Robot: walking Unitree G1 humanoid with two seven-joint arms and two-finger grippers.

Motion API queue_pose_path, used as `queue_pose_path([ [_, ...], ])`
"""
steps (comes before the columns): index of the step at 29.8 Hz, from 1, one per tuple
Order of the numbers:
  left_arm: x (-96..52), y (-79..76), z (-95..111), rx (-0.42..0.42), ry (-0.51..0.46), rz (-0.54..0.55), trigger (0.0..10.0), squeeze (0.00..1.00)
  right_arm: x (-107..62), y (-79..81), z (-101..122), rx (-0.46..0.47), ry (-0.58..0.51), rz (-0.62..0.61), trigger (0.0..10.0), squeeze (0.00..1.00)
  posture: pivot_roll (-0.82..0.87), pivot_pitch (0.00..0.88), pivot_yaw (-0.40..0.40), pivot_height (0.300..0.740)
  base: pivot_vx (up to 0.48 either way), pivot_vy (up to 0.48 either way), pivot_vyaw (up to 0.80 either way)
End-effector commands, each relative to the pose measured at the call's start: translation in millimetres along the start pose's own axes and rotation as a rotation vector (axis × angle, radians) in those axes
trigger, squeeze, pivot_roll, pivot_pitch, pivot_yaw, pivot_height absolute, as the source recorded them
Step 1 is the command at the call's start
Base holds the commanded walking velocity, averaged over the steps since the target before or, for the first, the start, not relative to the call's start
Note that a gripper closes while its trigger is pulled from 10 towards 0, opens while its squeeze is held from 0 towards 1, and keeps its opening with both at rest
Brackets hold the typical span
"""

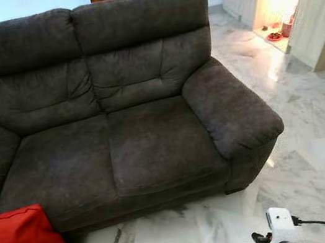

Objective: Move the pillow to the sofa from floor

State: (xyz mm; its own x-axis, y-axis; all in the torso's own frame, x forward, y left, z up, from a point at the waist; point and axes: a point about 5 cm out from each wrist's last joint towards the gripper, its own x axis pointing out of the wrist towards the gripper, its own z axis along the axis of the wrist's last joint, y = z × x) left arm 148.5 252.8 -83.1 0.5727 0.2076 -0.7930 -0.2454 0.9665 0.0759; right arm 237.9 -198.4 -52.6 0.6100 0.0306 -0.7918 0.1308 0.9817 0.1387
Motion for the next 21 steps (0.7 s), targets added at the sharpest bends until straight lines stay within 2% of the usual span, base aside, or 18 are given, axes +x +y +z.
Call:
queue_pose_path([
  [1, -1.5, 0.9, -6.8, -0.004, 0.023, 0.006, 10.0, 0.00, 0.1, 1.0, -1.5, 0.008, 0.002, 0.003, 10.0, 0.00, 0.03, 0.073, 0.020, 0.740, 0.000, 0.386, 0.00],
  [17, -0.7, 3.0, -3.0, -0.003, 0.016, 0.012, 10.0, 0.00, 0.9, 5.0, 0.8, 0.004, -0.008, 0.012, 10.0, 0.00, 0.03, 0.061, 0.047, 0.740, 0.000, 0.385, 0.00],
  [21, -0.6, 2.9, -2.2, -0.009, 0.010, 0.015, 10.0, 0.00, 0.9, 5.5, 2.2, -0.039, -0.010, 0.024, 10.0, 0.00, 0.05, 0.055, 0.037, 0.740, 0.000, 0.385, 0.11],
])
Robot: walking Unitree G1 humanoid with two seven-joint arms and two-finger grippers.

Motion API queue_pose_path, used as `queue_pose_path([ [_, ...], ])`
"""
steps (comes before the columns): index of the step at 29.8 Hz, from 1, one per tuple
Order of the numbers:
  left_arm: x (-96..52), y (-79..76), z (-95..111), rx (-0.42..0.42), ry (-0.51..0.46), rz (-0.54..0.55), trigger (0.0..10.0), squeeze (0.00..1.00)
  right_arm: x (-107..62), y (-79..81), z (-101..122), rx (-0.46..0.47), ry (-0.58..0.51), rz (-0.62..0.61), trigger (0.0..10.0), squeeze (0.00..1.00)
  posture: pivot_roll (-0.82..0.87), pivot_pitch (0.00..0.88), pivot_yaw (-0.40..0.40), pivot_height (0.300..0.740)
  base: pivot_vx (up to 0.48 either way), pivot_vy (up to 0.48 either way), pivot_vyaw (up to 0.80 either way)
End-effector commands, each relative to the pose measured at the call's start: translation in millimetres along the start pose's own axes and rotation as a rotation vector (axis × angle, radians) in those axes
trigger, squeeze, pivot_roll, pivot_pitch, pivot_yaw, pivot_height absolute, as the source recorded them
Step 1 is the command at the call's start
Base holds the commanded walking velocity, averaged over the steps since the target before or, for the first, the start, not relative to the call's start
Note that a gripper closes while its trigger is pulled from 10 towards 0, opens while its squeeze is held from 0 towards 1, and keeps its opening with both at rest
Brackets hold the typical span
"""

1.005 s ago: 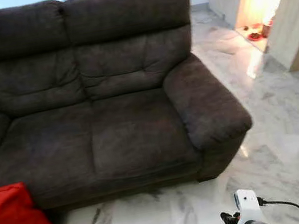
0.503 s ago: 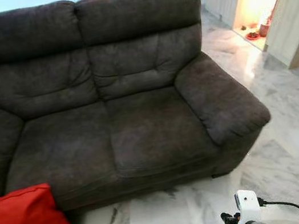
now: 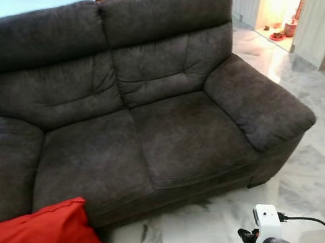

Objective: Move the pillow to the sofa from floor

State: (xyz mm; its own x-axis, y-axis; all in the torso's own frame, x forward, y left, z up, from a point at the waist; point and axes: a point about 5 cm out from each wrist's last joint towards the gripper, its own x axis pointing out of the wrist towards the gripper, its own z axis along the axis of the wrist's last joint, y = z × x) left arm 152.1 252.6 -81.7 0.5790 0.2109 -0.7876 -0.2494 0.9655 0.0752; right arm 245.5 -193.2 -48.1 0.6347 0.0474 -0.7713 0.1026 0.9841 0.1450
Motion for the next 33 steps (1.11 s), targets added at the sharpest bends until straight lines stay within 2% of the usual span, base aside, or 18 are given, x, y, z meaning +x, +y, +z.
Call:
queue_pose_path([
  [1, -1.7, 3.9, -5.9, -0.009, 0.017, 0.013, 10.0, 0.00, -0.5, -1.1, -5.1, -0.028, 0.019, 0.004, 10.0, 0.00, 0.05, 0.055, 0.037, 0.740, 0.000, 0.386, 0.44],
  [3, -1.7, 3.7, -6.1, -0.013, 0.017, 0.014, 10.0, 0.00, -0.6, -1.5, -4.7, -0.041, 0.018, 0.002, 10.0, 0.00, 0.05, 0.056, 0.037, 0.740, 0.000, 0.384, 0.00],
  [8, -2.0, 3.8, -7.4, -0.009, 0.024, 0.013, 10.0, 0.00, -0.6, -1.3, -7.0, 0.027, 0.015, -0.002, 10.0, 0.00, 0.05, 0.049, 0.038, 0.740, 0.000, 0.385, 0.00],
  [33, -2.1, 4.5, -7.1, -0.023, 0.019, 0.016, 10.0, 0.00, -0.6, -1.0, -6.2, 0.010, 0.015, 0.006, 10.0, 0.00, 0.06, 0.078, 0.031, 0.740, 0.000, 0.385, 0.00],
])
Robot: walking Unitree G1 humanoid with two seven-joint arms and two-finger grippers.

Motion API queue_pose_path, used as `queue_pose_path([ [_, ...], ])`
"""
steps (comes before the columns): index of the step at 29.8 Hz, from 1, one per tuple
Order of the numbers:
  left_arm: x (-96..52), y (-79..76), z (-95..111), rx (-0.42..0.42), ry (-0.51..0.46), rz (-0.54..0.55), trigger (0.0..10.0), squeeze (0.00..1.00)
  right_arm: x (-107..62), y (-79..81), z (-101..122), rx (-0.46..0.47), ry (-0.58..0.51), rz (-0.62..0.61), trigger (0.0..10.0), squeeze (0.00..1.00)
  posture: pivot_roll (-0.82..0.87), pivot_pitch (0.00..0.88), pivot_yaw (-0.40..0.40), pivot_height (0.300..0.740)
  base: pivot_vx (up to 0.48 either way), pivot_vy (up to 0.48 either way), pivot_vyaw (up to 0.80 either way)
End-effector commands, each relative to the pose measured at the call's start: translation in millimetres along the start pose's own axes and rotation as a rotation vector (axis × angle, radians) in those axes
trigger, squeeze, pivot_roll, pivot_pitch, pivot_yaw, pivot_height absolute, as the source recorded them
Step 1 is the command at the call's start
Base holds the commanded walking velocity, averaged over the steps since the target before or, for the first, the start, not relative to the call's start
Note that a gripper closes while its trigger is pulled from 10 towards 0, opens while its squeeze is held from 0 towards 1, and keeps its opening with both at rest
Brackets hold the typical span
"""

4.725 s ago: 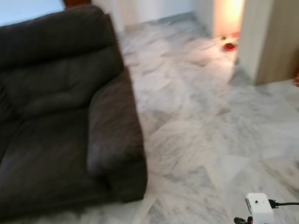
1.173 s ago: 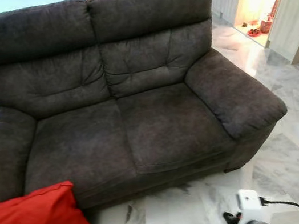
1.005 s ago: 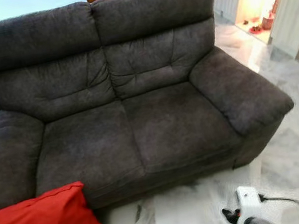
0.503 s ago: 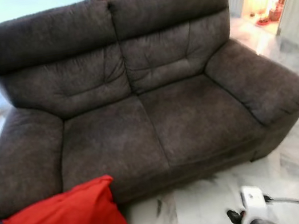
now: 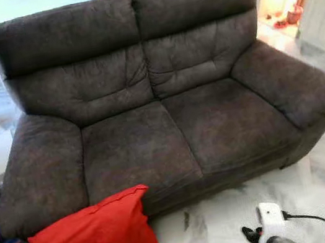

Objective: Move the pillow to the sofa from floor

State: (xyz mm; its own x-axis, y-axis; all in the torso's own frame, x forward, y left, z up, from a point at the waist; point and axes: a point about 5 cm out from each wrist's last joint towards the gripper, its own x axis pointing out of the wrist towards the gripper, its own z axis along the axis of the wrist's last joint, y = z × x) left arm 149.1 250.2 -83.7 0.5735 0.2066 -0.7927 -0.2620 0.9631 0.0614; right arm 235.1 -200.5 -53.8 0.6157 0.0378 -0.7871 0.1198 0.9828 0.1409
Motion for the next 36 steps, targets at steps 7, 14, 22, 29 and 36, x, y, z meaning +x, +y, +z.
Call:
queue_pose_path([
  [7, -1.4, 6.5, -3.5, -0.009, 0.011, 0.022, 10.0, 0.00, 1.7, 8.4, 4.1, -0.013, -0.006, 0.027, 10.0, 0.00, 0.06, 0.084, 0.032, 0.740, 0.000, 0.384, 0.00],
  [14, -1.5, 6.7, -3.7, -0.011, 0.011, 0.023, 10.0, 0.00, 1.6, 8.3, 4.1, -0.024, -0.003, 0.030, 10.0, 0.00, 0.07, 0.086, 0.031, 0.740, 0.000, 0.372, 0.00],
  [22, -1.9, 5.4, -6.0, -0.026, 0.013, 0.033, 10.0, 0.00, 1.4, 7.8, 1.4, -0.049, 0.008, 0.033, 10.0, 0.00, 0.08, 0.051, 0.012, 0.740, 0.000, 0.067, 0.00],
  [29, -1.3, 3.9, -3.3, -0.047, -0.006, 0.034, 10.0, 0.00, 1.6, 9.1, 4.4, -0.072, -0.011, 0.043, 10.0, 0.00, 0.09, 0.034, 0.004, 0.740, 0.000, 0.000, 0.80],
  [36, -0.8, 5.0, -1.9, -0.059, 0.001, 0.041, 10.0, 0.00, 2.0, 11.3, 5.9, -0.078, -0.009, 0.051, 10.0, 0.00, 0.09, 0.030, 0.000, 0.740, 0.000, 0.000, 0.80],
])
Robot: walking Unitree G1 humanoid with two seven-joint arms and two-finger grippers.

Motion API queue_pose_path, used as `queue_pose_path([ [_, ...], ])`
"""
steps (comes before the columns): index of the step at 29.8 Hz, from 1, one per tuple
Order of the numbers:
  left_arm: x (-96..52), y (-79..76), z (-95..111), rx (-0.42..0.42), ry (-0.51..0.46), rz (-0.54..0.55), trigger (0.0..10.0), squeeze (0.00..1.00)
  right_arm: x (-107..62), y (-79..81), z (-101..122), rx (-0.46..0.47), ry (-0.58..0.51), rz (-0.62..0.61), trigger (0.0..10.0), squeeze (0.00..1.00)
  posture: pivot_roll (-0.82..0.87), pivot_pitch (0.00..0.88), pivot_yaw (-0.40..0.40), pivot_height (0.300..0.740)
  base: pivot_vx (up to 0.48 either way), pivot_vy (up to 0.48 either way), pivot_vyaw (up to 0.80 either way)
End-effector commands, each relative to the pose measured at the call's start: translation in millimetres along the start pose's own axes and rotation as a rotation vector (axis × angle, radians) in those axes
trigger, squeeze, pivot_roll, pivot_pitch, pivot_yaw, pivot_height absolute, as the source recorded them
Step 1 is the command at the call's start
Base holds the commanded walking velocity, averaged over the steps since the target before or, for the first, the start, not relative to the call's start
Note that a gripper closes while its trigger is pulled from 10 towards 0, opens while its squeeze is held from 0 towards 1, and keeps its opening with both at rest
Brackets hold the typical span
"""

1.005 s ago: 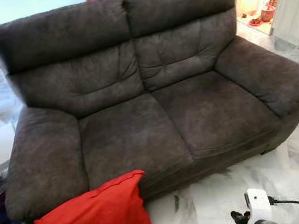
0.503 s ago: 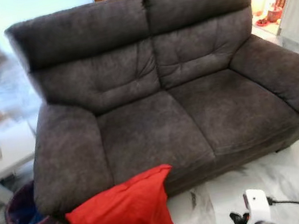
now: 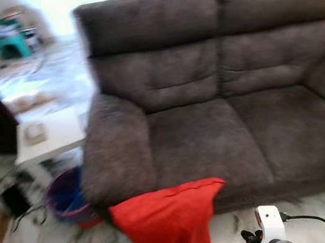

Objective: Move the pillow to the sofa from floor

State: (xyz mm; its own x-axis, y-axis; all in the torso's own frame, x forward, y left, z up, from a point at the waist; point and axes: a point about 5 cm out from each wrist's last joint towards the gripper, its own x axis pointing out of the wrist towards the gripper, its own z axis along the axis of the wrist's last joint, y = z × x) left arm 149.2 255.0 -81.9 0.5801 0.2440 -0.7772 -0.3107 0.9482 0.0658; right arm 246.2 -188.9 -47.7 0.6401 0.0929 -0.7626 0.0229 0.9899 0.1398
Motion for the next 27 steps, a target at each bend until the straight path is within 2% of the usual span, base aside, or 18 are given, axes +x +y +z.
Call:
queue_pose_path([
  [1, -0.5, 0.4, -3.9, -0.022, 0.024, 0.007, 10.0, 0.00, -0.6, -2.1, -4.6, 0.000, 0.019, -0.011, 10.0, 0.00, 0.09, 0.030, 0.000, 0.740, 0.000, 0.000, 0.80],
  [6, -0.5, 0.5, -4.3, -0.019, 0.028, 0.002, 10.0, 0.00, -0.7, -2.3, -5.4, 0.019, 0.020, -0.017, 10.0, 0.00, 0.08, 0.034, 0.006, 0.740, 0.000, 0.000, 0.80],
  [8, -0.6, 0.5, -4.2, -0.013, 0.027, -0.003, 10.0, 0.00, -0.6, -2.0, -6.4, 0.065, 0.014, -0.022, 10.0, 0.00, 0.08, 0.033, 0.009, 0.740, 0.000, 0.000, 0.00],
  [11, -0.6, 0.4, -3.9, -0.015, 0.023, -0.006, 10.0, 0.00, -0.6, -1.9, -6.0, 0.070, 0.008, -0.022, 10.0, 0.00, 0.08, 0.035, 0.012, 0.740, 0.000, 0.000, 0.00],
  [16, -0.5, -0.2, -3.1, -0.017, 0.015, -0.012, 10.0, 0.00, -0.6, -2.3, -5.4, 0.089, -0.004, -0.029, 10.0, 0.00, 0.08, 0.033, 0.012, 0.740, 0.340, 0.000, 0.00],
  [27, -0.4, -1.2, -3.1, -0.017, 0.015, -0.016, 10.0, 0.00, -0.8, -3.3, -3.4, 0.062, -0.016, -0.031, 10.0, 0.00, 0.09, 0.026, 0.011, 0.740, 0.389, 0.000, 0.00],
])
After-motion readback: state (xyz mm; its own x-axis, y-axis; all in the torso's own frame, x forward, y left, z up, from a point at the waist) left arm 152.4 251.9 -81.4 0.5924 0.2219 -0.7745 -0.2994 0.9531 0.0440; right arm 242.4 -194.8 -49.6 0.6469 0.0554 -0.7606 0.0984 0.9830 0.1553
